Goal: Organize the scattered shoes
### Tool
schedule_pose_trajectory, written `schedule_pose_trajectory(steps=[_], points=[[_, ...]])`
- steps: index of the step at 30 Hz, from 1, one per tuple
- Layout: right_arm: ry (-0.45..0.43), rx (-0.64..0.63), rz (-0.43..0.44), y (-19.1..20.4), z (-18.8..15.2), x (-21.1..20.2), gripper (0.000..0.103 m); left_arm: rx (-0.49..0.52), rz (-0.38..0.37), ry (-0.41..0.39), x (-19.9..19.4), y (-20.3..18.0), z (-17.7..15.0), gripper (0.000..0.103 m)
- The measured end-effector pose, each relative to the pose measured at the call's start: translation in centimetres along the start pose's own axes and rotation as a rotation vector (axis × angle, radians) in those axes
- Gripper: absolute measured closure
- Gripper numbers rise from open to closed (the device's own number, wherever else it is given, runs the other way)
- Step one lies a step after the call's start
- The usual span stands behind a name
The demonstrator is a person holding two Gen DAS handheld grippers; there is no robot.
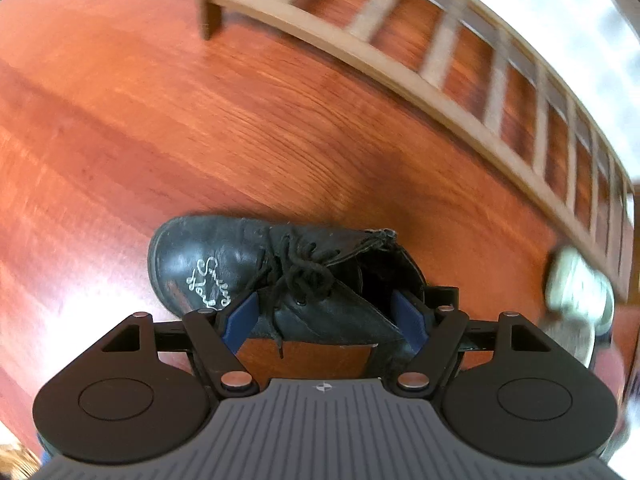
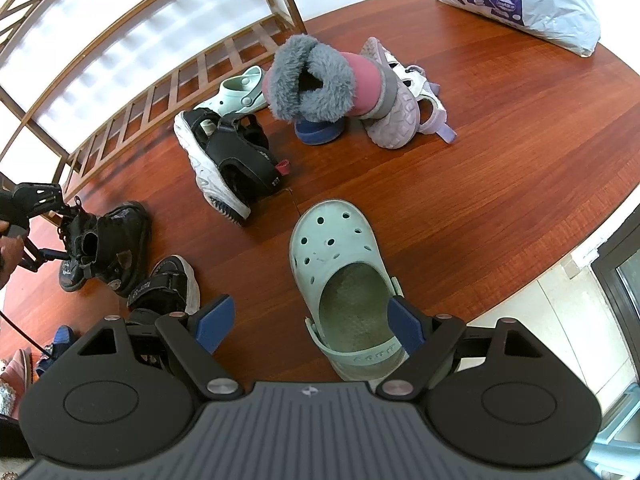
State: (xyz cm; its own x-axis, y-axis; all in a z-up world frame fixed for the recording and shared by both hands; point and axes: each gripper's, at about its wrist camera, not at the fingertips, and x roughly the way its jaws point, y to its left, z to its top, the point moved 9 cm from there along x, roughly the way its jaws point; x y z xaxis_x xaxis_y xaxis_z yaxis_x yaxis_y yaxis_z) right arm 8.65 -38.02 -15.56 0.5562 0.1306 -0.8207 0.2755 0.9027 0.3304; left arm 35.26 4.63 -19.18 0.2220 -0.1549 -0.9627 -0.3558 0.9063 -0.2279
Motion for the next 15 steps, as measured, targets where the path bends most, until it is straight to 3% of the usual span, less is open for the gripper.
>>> schedule_pose_trajectory(steps=[5,15], points=[[0.000,0.001,-0.002,0.0,0.0,0.0,0.015,0.125,-0.002,0.029,0.1,-0.3,-0.4,0.028],[0.000,0.005,-0.006,0.1,-0.1,-0.1,0.015,0.393,-0.070,0.199,0.4,0.0,-2.7,0.028]])
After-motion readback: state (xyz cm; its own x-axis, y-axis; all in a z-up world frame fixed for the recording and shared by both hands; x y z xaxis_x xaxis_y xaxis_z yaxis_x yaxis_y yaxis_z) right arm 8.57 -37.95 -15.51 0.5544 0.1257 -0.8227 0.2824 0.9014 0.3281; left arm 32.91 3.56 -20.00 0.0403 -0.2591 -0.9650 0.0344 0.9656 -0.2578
